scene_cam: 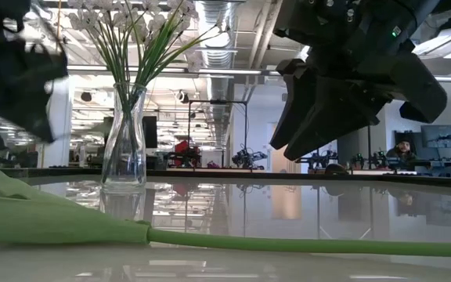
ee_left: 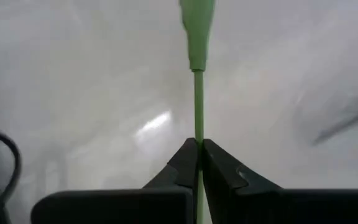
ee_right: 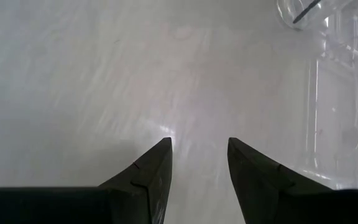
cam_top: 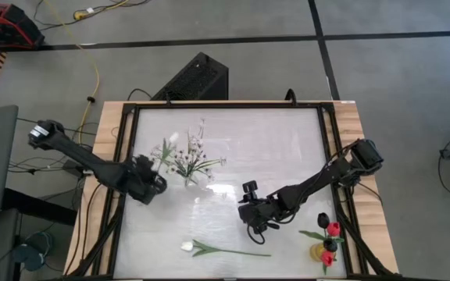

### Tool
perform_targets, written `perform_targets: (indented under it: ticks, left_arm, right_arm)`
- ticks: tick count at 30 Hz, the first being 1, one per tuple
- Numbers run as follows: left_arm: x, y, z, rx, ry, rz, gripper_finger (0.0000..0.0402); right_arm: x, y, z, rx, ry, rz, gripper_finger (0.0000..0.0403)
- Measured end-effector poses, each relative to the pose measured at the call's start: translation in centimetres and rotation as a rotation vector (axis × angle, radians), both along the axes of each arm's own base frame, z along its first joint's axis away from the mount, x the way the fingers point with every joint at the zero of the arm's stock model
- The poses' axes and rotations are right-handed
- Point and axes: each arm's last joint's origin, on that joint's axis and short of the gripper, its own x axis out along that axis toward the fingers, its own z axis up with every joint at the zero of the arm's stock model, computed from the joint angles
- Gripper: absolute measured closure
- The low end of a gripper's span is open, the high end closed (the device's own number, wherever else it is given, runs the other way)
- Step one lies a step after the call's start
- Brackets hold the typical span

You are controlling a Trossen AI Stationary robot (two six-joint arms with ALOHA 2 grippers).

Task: Sort flowers into vase by color
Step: Put the top white flower into the transparent vase

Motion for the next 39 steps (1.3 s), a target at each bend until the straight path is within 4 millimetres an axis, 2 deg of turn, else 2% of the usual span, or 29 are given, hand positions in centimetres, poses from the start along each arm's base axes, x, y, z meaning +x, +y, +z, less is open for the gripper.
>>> perform_targets:
  ticks: [6, 10, 15, 23, 28, 34, 36, 39]
  left_arm:
    - [-1.2, 1.2, 4.8, 0.136, -0.336, 0.034, 0.0401]
    - [-2.5, 2.1, 7.7, 0.229, -0.469, 0.035, 0.0401]
    - [-4.0, 3.1, 11.0, 0.365, -0.566, 0.057, 0.0401]
    - [-5.6, 3.7, 17.1, 0.364, -0.600, -0.160, 0.0401]
    - [-4.9, 3.2, 21.0, 0.437, -0.744, -0.293, 0.0401]
    - [-3.8, 2.0, 25.1, 0.552, -1.045, -0.504, 0.0401]
    - [-3.3, 1.4, 25.9, 0.566, -1.132, -0.575, 0.0401]
    - [-1.5, 0.2, 25.9, 0.587, -1.156, -0.682, 0.0401]
  right_arm:
    - [0.0, 0.0, 0.0, 0.006, -0.001, -0.009, 0.0223]
    - [0.0, 0.0, 0.0, 0.006, -0.001, -0.009, 0.0223]
    - [0.0, 0.0, 0.0, 0.007, -0.001, -0.010, 0.0223]
    - [-0.3, -0.1, -0.2, 0.006, 0.027, -0.026, 0.0223]
    - [-0.2, -0.2, -0.2, 0.004, 0.024, -0.023, 0.0223]
    - [-0.1, -0.4, -0.2, 0.003, 0.025, -0.029, 0.0223]
    - [-0.1, -0.4, -0.2, 0.004, 0.025, -0.029, 0.0223]
    - [-0.1, -0.4, -0.2, 0.004, 0.024, -0.029, 0.0223]
